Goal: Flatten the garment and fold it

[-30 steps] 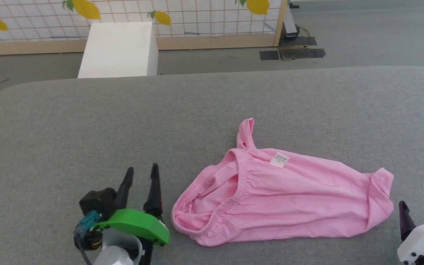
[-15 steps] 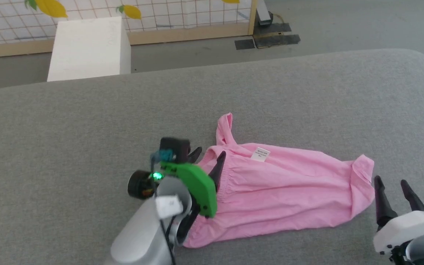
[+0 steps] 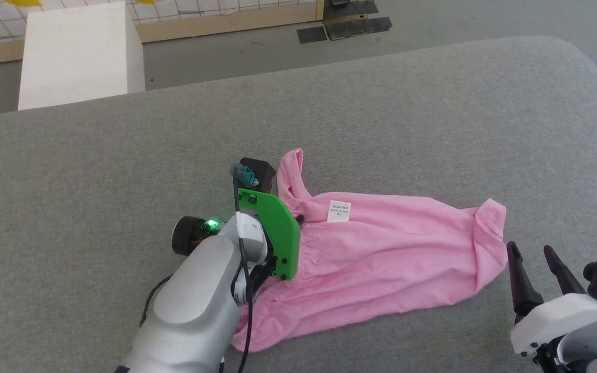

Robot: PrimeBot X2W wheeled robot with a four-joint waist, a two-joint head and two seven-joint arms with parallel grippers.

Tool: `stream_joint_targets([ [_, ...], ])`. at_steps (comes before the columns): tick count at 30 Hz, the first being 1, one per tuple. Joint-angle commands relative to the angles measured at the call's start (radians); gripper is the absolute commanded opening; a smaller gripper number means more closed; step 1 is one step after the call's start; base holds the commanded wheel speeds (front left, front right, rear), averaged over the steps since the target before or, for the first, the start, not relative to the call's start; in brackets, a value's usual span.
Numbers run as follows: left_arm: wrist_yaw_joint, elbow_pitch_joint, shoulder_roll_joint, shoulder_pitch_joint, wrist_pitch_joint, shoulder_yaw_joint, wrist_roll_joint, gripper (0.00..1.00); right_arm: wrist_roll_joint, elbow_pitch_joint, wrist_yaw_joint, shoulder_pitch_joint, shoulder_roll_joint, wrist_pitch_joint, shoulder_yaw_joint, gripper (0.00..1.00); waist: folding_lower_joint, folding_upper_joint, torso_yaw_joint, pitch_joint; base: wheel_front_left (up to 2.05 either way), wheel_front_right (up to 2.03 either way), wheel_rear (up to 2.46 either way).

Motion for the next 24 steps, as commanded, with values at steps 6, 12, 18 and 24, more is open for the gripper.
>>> stream_joint_targets([
  [6, -0.01, -0.061, 0.018, 0.024, -0.058, 0.006, -0.017, 0.0, -0.001, -0.003, -0.002, -0.001, 0.0, 0.0, 0.002, 1.0, 0.0, -0.0001, 0.004, -0.011, 0.0, 0.0, 0.0],
  [12, 0.04, -0.157, 0.027, 0.13, -0.209, 0.059, -0.031, 0.0, -0.001, -0.026, -0.002, 0.0, 0.0, 0.001, 0.019, 1.0, 0.0, -0.0001, 0.027, -0.031, 0.0, 0.0, 0.0],
  [18, 0.089, -0.303, 0.074, 0.293, -0.26, 0.106, -0.056, 0.0, -0.014, -0.046, -0.002, -0.004, 0.0, 0.016, 0.044, 1.0, 0.0, -0.0001, 0.063, -0.032, 0.0, 0.0, 0.0],
  [24, 0.112, -0.429, 0.111, 0.389, -0.246, 0.111, -0.065, 0.0, -0.095, -0.027, -0.002, -0.08, 0.0, 0.085, 0.077, 1.0, 0.0, -0.0001, 0.104, -0.016, 0.0, 0.0, 0.0],
])
